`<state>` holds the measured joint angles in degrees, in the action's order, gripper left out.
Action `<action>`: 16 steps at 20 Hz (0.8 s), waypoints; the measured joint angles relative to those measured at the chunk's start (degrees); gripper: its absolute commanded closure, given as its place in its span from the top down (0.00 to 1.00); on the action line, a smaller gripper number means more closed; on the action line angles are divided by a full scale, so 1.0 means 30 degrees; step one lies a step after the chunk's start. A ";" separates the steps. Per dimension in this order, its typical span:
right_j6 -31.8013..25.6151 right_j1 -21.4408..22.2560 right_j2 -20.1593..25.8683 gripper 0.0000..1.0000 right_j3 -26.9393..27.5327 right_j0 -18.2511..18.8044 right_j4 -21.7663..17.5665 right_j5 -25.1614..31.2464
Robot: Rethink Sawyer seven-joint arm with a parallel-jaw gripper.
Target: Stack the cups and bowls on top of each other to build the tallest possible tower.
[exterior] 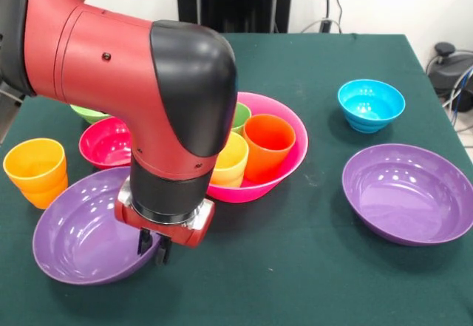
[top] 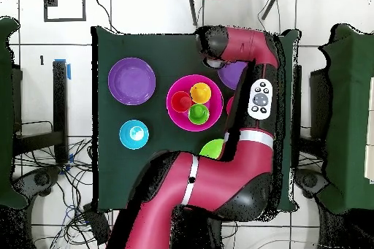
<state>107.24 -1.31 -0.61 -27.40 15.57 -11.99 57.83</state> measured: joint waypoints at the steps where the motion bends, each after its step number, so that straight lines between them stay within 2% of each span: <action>1: 0.0000 0.0014 -0.0038 0.00 0.0006 -0.0028 0.0000 0.0150; 4: 0.0000 0.0031 -0.0159 0.00 0.0119 -0.0122 -0.0012 0.0708; 9: 0.0000 0.0255 -0.0717 0.00 0.0888 -0.0596 -0.0004 0.3079; 16: 0.0000 0.1185 -0.1833 0.00 0.1491 -0.1951 0.0008 0.5423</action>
<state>107.24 2.24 -6.11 -22.93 9.72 -11.97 74.10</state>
